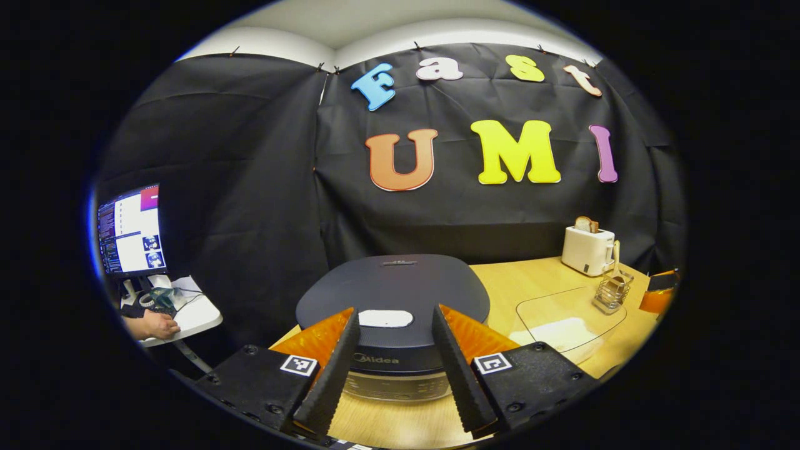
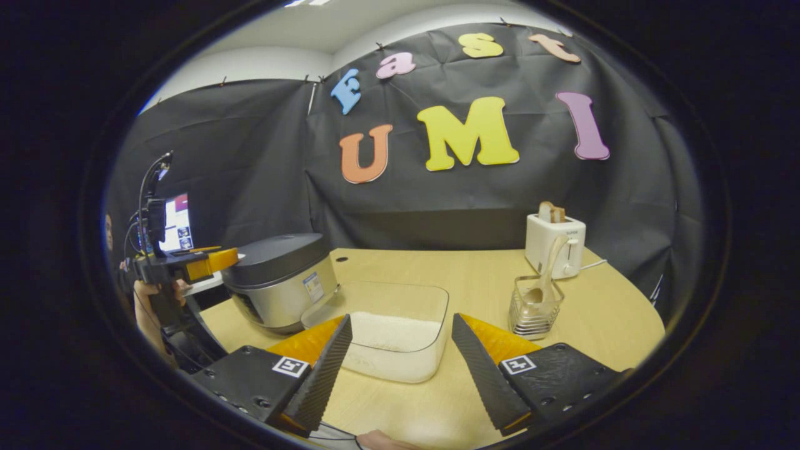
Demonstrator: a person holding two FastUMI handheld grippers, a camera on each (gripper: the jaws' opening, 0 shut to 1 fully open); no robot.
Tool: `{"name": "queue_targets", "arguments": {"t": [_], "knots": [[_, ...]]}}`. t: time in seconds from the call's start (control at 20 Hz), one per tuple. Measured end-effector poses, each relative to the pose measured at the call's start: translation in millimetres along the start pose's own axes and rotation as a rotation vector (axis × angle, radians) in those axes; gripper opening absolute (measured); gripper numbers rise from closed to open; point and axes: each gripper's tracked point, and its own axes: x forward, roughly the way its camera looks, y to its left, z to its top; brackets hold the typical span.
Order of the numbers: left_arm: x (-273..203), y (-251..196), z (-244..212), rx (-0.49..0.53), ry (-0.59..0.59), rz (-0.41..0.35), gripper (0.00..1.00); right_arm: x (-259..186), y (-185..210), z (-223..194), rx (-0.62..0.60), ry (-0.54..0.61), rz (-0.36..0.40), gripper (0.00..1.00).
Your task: Close the left gripper, press the button to open the rice cooker; take a wooden spoon from the chopstick holder with the right hand, scoop a spoonful of rice and pour it into the rice cooker, then put the wooden spoon back into the chopstick holder.
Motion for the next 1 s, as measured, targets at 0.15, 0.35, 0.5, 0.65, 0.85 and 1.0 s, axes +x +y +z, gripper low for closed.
{"name": "queue_targets", "arguments": {"t": [0.15,0.35,0.5,0.65,0.85,1.0], "knots": [[-10.9,-8.6,14.7,0.004,-0.034,0.0,0.76,-15.0,-7.0,16.9,0.0,-0.064,-0.05,0.91],[-33.1,-38.6,21.4,0.016,-0.039,-0.053,0.76,-37.9,-24.9,34.1,-0.038,-0.127,-0.144,0.95],[-49.9,-65.0,21.9,0.005,-0.03,-0.086,0.76,-52.1,-34.8,42.7,-0.068,-0.159,-0.187,0.95],[-61.9,-93.5,21.3,0.01,-0.038,-0.108,0.76,-65.3,-46.0,50.6,-0.055,-0.19,-0.228,0.9],[-74.3,-136.7,18.5,0.036,-0.025,-0.153,0.82,-81.1,-53.6,52.7,-0.043,-0.21,-0.256,0.91],[-79.1,-163.0,20.1,0.04,-0.021,-0.182,0.88,-83.4,-59.5,56.4,-0.044,-0.221,-0.269,0.91]]}}
